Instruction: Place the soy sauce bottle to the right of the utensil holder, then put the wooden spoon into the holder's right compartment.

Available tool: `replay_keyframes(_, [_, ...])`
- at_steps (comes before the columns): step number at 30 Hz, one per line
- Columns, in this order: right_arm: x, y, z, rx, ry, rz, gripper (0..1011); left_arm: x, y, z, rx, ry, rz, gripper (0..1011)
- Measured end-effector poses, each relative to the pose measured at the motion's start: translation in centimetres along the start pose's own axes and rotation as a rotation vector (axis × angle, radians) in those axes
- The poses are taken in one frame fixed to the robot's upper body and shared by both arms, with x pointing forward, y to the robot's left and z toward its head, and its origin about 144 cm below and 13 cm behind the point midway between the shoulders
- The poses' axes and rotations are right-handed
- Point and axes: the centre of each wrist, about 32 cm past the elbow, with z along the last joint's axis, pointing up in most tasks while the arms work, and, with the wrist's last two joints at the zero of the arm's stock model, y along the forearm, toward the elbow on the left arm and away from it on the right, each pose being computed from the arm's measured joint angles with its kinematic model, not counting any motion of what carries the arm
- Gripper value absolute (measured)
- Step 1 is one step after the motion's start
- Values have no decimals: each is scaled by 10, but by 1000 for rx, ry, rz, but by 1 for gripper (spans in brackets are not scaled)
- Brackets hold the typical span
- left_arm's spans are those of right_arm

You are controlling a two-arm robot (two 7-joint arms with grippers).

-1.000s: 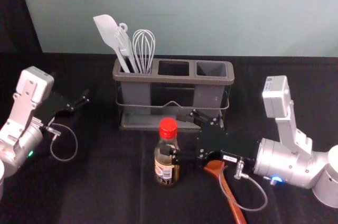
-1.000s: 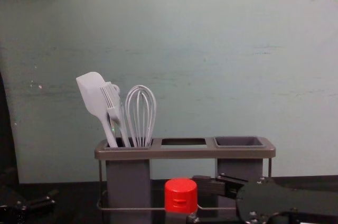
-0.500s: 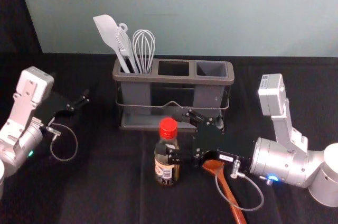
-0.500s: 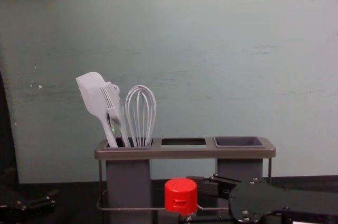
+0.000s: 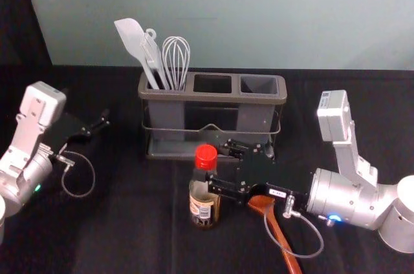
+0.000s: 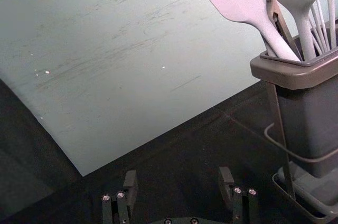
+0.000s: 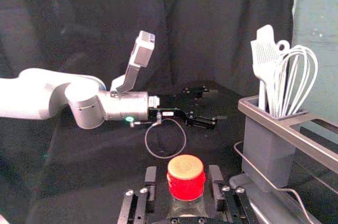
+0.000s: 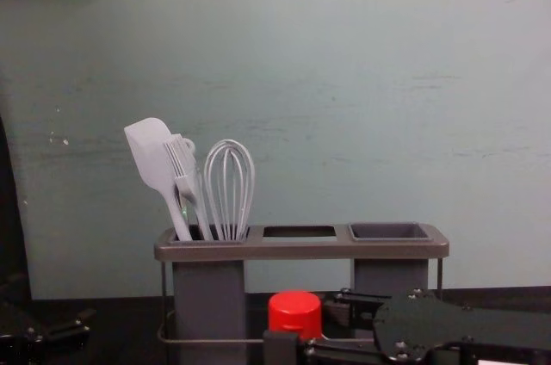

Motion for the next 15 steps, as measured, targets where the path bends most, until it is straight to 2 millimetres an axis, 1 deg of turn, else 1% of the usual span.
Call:
replay_keyframes(1, [0,0,0,0,0,0,628,0,0,0,0,0,0,1005])
replay_keyframes(3, [0,0,0,0,0,0,549,0,0,0,0,0,0,1005])
replay_keyframes(5, [0,0,0,0,0,0,504,0,0,0,0,0,0,1005])
replay_keyframes(6, [0,0,0,1,0,-1,443,0,0,0,0,0,0,1005])
replay_keyframes(9, [0,0,0,1,-1,0,388,0,0,0,0,0,0,1005])
replay_keyframes(15, [0,0,0,1,-1,0,386,0,0,0,0,0,0,1005])
